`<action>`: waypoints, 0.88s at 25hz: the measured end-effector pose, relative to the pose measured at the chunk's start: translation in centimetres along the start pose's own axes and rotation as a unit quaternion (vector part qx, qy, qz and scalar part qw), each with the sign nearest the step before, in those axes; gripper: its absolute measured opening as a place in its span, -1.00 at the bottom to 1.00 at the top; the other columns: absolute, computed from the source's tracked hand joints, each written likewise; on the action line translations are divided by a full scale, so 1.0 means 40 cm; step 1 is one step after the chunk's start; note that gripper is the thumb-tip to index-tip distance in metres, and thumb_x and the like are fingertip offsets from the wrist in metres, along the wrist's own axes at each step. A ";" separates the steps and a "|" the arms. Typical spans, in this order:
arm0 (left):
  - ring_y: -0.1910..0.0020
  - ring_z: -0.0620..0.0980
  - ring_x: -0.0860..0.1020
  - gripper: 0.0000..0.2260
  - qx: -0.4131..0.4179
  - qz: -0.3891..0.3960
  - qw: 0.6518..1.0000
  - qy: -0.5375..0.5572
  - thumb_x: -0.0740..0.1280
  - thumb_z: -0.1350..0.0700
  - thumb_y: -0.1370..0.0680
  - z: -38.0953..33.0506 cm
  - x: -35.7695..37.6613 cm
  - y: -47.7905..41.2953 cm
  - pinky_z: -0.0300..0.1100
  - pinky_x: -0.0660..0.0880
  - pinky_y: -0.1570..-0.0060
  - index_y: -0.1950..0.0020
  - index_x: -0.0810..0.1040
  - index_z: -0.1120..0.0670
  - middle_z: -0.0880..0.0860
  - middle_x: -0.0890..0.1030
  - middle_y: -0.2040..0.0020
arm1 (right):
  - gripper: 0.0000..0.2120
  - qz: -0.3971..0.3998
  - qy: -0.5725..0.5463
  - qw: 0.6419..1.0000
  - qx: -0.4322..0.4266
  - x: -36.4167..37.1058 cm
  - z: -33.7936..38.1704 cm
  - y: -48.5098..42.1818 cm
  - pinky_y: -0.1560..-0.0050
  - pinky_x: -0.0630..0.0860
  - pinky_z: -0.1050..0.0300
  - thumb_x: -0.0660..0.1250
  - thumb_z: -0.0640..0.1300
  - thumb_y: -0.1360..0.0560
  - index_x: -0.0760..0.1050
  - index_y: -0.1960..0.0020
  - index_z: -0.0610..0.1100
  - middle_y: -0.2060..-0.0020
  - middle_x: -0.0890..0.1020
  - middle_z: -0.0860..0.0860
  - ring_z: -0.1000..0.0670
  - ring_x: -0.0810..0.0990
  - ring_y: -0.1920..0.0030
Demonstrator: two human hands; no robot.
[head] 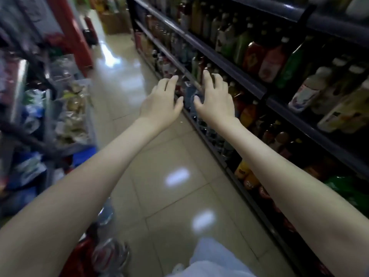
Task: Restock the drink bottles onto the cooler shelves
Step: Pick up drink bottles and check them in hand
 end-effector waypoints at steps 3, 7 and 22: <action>-0.31 0.10 0.39 -0.51 0.055 0.016 0.998 0.036 0.20 0.01 -0.60 0.074 0.102 -0.221 0.02 0.50 -0.03 -0.49 0.22 0.13 0.11 0.36 -0.39 | -0.35 -0.006 0.024 0.998 0.063 0.090 -0.049 -0.190 -0.25 0.39 -0.10 0.18 0.02 -0.58 -0.01 -0.56 -0.12 -0.49 0.15 -0.18 -0.19 0.21 -0.42; -0.35 0.06 0.35 -0.49 0.107 0.033 0.992 0.064 0.16 -0.01 -0.61 0.207 0.230 -0.537 -0.04 0.52 -0.01 -0.52 0.17 0.10 0.08 0.31 -0.42 | -0.37 -0.047 0.034 0.994 0.096 0.221 -0.079 -0.491 -0.23 0.42 -0.13 0.18 -0.05 -0.57 0.00 -0.56 -0.12 -0.49 0.15 -0.18 -0.20 0.21 -0.42; -0.38 0.10 0.35 -0.51 0.135 -0.066 0.988 0.034 0.17 0.00 -0.61 1.216 0.268 -1.709 -0.03 0.51 -0.08 -0.50 0.22 0.13 0.12 0.33 -0.43 | -0.33 -0.117 0.026 0.992 0.045 0.772 0.437 -1.903 -0.21 0.44 -0.12 0.20 -0.09 -0.55 -0.03 -0.57 -0.08 -0.49 0.16 -0.19 -0.21 0.24 -0.40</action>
Point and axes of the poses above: each hand's wrist, its own y-axis away from the middle knuckle, its own x-axis out of the palm, z = x × y, the point moved 2 cm from there along -y, towards the middle knuckle
